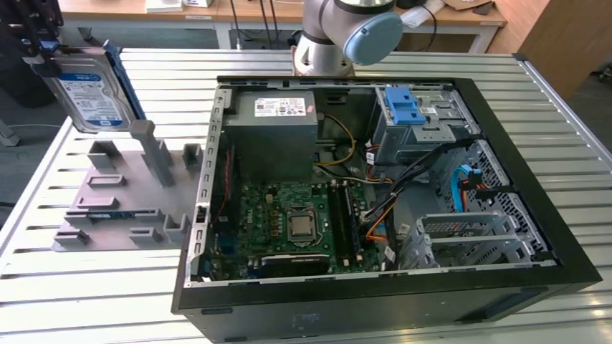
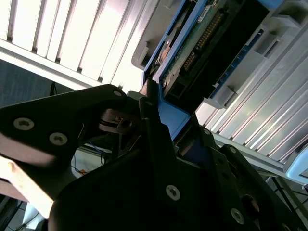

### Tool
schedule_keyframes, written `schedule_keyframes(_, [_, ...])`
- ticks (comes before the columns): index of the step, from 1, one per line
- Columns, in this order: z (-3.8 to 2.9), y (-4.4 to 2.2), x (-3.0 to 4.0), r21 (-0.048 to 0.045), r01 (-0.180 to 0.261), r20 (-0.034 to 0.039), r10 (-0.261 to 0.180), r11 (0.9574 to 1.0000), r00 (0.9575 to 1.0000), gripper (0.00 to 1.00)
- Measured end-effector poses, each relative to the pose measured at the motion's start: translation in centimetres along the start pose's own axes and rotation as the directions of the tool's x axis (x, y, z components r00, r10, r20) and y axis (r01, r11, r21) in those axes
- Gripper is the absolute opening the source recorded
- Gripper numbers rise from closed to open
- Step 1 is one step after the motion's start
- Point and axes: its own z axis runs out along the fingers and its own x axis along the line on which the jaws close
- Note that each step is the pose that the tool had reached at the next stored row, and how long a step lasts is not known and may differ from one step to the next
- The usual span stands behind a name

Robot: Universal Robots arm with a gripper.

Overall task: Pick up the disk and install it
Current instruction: 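Pick up the disk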

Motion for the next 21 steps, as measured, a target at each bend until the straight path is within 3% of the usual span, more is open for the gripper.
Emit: schedule_keyframes(21, [-0.94,-0.02,0.02,-0.0002,0.000,-0.0001,0.000,1.0000,1.0000,0.36])
